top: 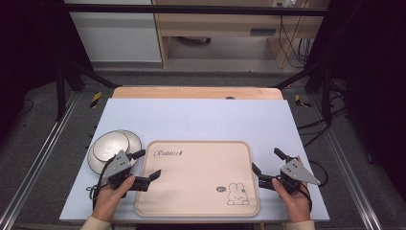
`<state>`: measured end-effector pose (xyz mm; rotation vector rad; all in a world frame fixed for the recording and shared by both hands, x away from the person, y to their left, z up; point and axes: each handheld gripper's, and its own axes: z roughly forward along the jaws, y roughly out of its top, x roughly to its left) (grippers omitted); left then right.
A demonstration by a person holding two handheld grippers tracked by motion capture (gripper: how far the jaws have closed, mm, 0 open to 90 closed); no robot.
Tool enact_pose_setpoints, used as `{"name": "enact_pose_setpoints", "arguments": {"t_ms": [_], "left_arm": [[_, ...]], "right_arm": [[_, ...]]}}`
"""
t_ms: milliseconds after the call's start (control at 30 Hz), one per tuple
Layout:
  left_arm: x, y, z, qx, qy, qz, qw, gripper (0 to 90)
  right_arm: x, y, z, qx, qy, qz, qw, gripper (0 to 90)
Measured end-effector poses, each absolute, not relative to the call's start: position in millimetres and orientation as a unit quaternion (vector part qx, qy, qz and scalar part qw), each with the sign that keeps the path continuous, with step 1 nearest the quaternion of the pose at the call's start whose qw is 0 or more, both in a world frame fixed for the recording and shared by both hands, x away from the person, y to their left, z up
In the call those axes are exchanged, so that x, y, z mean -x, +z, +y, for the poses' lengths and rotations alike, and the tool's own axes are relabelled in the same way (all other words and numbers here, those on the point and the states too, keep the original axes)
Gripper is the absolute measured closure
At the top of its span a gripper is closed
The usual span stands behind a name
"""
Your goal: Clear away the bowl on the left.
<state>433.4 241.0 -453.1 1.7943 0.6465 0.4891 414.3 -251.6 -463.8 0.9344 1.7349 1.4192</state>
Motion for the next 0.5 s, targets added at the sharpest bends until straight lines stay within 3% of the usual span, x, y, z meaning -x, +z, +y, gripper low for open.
{"name": "enact_pose_setpoints", "arguments": {"t_ms": [500], "left_arm": [[-436.2,-442.6,233.0,-0.759,0.198,0.284,0.551,4.7]], "right_arm": [[-413.6,-463.6,-249.5,-0.36,0.541,0.675,0.349,3.6]]}}
